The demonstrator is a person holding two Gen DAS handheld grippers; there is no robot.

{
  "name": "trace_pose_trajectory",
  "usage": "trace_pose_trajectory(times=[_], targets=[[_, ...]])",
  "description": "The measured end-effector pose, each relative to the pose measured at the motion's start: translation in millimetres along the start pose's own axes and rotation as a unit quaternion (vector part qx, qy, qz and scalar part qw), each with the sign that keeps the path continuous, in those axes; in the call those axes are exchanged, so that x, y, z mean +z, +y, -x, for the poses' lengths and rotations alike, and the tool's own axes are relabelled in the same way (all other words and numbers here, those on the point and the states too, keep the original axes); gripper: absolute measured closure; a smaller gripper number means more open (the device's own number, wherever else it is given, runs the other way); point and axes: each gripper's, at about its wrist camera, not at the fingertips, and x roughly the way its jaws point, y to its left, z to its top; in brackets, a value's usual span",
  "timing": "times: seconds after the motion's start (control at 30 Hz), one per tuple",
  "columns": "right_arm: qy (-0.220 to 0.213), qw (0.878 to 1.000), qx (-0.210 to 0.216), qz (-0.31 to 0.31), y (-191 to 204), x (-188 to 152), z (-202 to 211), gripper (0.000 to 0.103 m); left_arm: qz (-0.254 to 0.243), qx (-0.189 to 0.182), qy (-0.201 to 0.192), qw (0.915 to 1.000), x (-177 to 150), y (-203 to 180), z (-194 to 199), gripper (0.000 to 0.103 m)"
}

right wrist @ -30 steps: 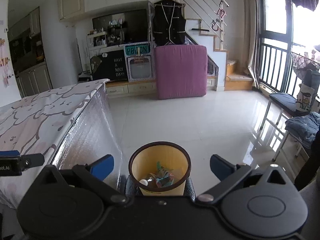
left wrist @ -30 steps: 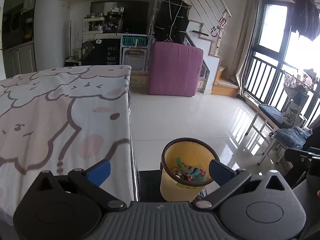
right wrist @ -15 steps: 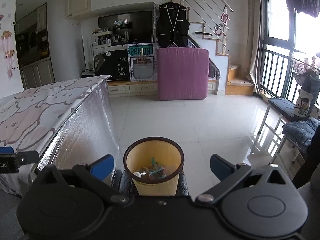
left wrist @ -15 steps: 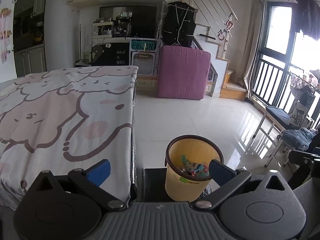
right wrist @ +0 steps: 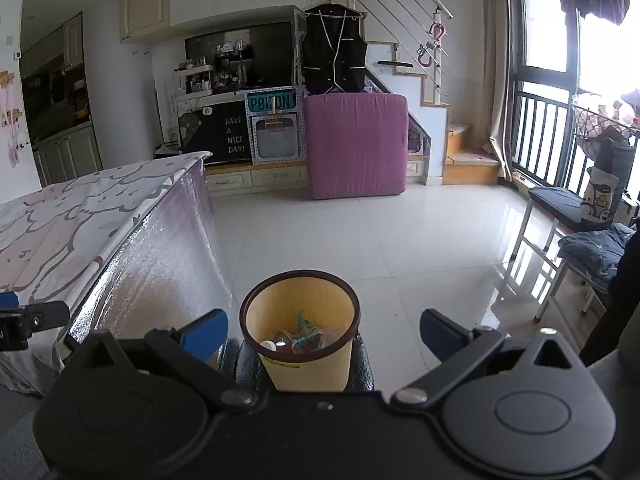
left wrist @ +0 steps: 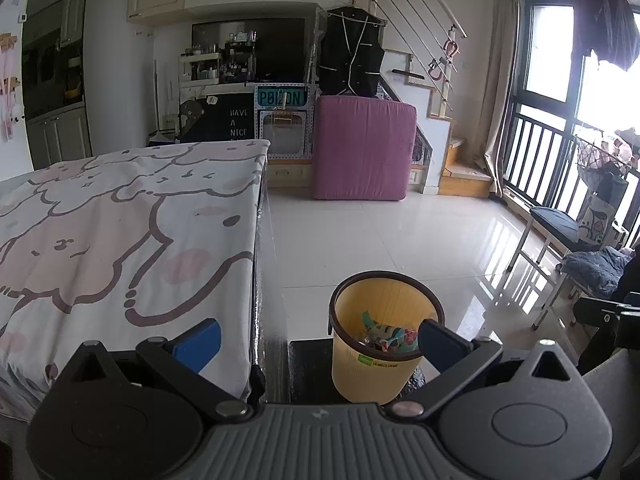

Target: Collect trash

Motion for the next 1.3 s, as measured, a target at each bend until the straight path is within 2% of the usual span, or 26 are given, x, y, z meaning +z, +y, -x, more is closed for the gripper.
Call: trace_pose_trajectory(times=[1.3], targets=[[-0.001, 1.000, -0.001, 0.002, -0.1, -5.4, 0.4, 0.000, -0.001, 0.002, -0.001, 1.0000, 0.3, -2.0, 0.8, 0.000]])
